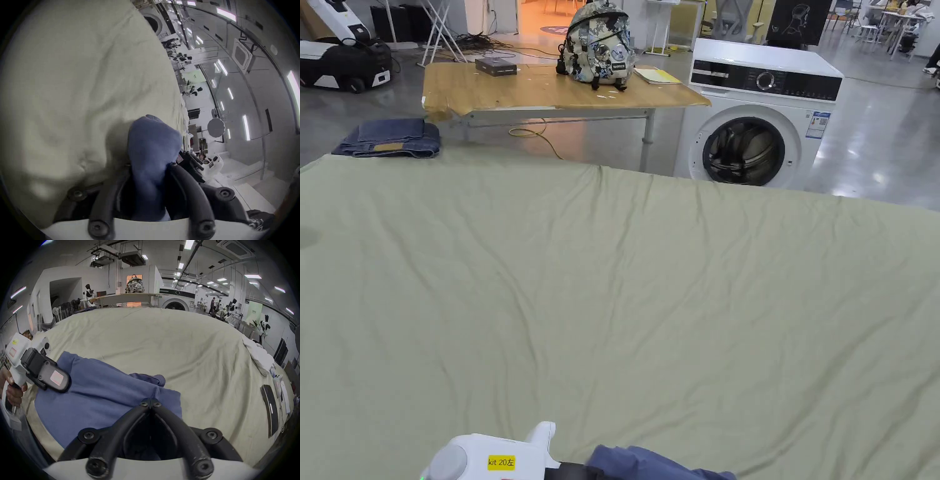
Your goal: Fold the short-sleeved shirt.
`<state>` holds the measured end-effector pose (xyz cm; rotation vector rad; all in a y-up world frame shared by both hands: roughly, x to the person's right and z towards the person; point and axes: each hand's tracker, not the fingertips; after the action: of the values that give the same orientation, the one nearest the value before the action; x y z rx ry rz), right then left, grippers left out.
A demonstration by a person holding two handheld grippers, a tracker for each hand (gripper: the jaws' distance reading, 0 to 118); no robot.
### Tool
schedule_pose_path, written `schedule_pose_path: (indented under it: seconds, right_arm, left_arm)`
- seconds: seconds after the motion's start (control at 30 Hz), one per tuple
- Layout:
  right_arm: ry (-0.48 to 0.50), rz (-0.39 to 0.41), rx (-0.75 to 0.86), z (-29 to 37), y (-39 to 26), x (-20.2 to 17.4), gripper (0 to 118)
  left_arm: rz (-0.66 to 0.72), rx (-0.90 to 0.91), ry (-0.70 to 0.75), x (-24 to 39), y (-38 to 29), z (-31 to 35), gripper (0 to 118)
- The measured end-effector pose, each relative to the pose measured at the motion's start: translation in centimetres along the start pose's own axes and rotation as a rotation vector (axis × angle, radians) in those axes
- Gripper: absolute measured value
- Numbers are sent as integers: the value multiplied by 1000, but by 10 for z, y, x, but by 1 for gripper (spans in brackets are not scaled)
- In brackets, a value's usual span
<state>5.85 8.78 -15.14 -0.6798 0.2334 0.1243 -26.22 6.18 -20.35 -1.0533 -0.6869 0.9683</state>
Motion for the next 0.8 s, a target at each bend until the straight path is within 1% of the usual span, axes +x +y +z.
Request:
schedule_pose_path:
  seconds: [0.07, 0.2, 0.4, 0.5, 0.6, 0.7, 0.8]
  right_arm:
    - [-2, 8, 5, 1, 0, 0, 0]
    - [-10, 45, 25, 9, 4, -3, 0]
    - [-33, 39, 116, 22, 34, 1, 0]
    - [-42, 38, 157, 23, 56, 5, 0]
    - [-55, 43, 188, 22, 75, 9, 0]
    - [-62, 35, 209, 20, 89, 13, 0]
    - [-70, 44, 223, 17, 96, 16, 0]
  left_arm:
    - [16, 6, -26, -9, 5, 4, 17]
    - [14, 22, -58, 1, -1, 11, 17]
    - [-33, 56, -85, 19, 7, 48, 17]
    - [-51, 81, -41, 25, 16, 79, 17]
    - [-88, 116, 20, 16, 29, 128, 17]
    - [-105, 163, 103, 18, 41, 187, 17]
    - [-114, 202, 203, 12, 55, 255, 17]
